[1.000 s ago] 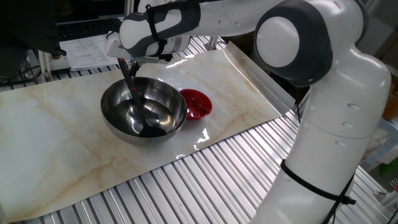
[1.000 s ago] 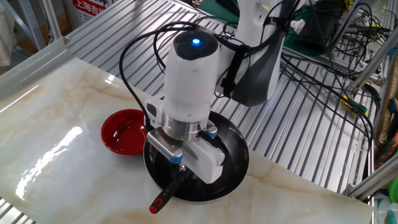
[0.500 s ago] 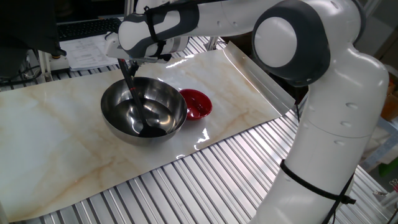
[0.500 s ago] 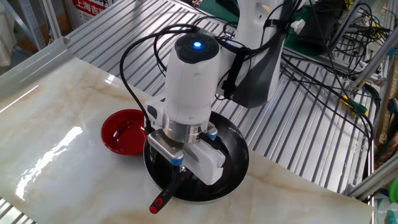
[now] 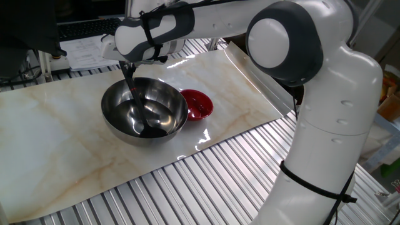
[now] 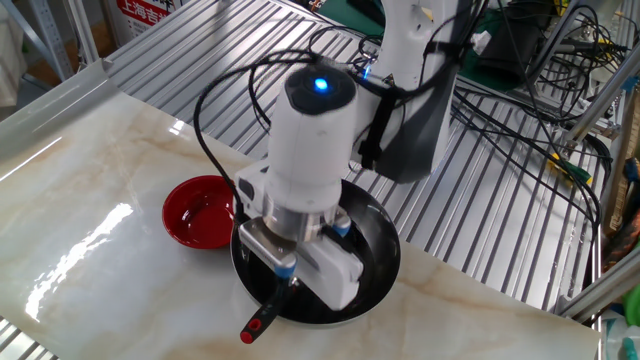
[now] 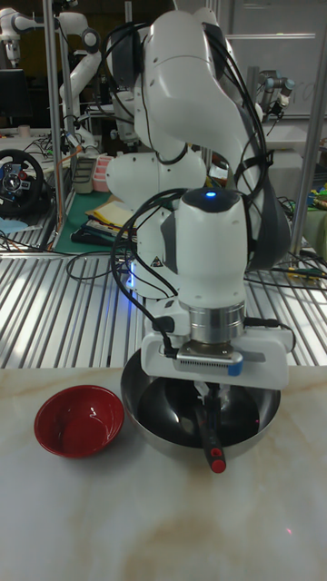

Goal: Scoop water with a large spoon from one bowl to another

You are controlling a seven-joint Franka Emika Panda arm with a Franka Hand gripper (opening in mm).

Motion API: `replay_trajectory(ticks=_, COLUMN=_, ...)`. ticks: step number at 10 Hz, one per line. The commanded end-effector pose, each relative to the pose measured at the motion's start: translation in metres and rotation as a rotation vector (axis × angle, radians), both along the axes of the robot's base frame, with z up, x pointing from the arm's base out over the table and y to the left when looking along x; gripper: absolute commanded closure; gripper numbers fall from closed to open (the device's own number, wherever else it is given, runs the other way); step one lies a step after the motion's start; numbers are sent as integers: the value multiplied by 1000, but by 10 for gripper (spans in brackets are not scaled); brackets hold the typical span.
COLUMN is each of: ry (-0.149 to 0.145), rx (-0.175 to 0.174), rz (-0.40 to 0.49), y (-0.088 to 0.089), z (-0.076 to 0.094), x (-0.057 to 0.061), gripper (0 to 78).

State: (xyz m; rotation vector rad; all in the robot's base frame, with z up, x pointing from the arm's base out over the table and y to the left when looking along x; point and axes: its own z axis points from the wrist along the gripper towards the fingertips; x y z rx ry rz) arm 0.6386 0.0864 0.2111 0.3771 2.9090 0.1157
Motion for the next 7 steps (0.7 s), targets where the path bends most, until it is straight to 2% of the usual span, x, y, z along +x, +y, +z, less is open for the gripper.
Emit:
replay_trajectory(ticks=1, ry=-1, rx=1, rz=10, y=0, z=2, x=1, gripper=776)
replay_trajectory(ticks=2, ry=0, rx=1, rz=12, y=0, z=2, x=1, gripper=776)
replay_trajectory(ticks=3, ry=0, rx=1, rz=12, y=0, z=2, x=1, gripper=1)
replay_trajectory(ticks=7, ry=0, rx=1, rz=12, y=0, z=2, x=1, gripper=1)
